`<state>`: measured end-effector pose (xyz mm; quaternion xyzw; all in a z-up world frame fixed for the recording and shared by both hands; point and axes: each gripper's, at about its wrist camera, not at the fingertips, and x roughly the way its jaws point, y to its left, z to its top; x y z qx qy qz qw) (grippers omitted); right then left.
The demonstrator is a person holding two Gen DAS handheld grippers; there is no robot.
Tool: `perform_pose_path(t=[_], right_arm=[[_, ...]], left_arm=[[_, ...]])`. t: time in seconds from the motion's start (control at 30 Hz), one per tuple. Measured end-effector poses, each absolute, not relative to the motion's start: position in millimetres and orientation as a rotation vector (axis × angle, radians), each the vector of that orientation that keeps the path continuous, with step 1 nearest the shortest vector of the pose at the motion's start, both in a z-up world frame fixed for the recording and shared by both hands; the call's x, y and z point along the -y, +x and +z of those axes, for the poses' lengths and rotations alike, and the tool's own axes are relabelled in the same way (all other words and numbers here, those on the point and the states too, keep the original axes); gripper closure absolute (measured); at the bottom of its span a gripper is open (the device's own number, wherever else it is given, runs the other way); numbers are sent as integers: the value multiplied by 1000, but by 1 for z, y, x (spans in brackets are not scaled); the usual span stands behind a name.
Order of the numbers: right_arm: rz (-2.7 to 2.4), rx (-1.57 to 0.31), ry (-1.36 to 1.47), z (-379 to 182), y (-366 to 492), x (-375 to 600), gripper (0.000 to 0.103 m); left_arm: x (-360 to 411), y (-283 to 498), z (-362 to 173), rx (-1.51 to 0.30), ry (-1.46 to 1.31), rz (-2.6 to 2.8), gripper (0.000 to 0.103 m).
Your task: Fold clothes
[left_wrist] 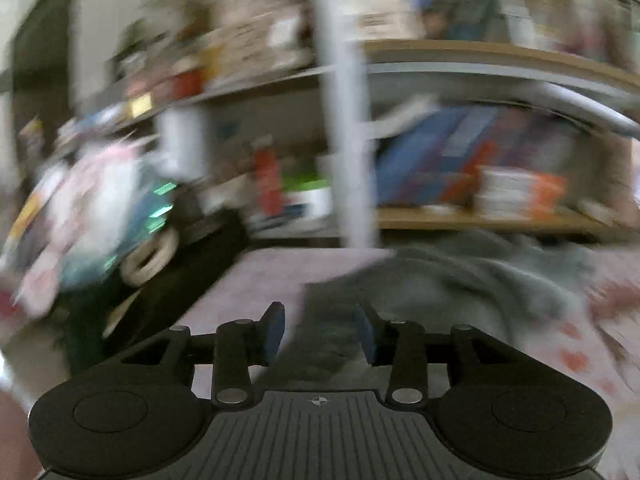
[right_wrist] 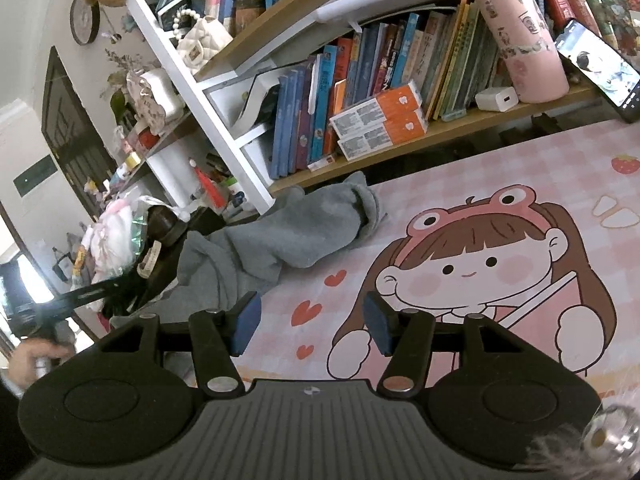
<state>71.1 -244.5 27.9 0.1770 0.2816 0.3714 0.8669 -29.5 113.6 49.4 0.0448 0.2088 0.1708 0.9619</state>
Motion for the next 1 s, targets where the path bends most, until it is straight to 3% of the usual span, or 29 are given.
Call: perform_pose_path(t=[0.27,0.43,0.67,0.7,0.77,0.83,1.0], right_arm=[[775,-590,373,27,72,245,49],[783,-585,373,28,71,245,49],[784,-583,374,29,71,247,48],[784,-582,374,29,71,247,48],[782,-580,377,30,71,247,48],[776,-578,383,30,71,249,48],[748,-519,415,37,69,258,48]], left_arm=[[-9,-39,14,-589,325,-30,67],[-10,-27,-7,-661,377,72,73],[-15,-15,-16,-699,430,86,73],[-13,-15,-11,-684,409,65,74],[-9,-16,1,-655,367,24,90],[-6,-17,12,-624,325,-17,96],[3,-19,41,-548,220,-119,97]])
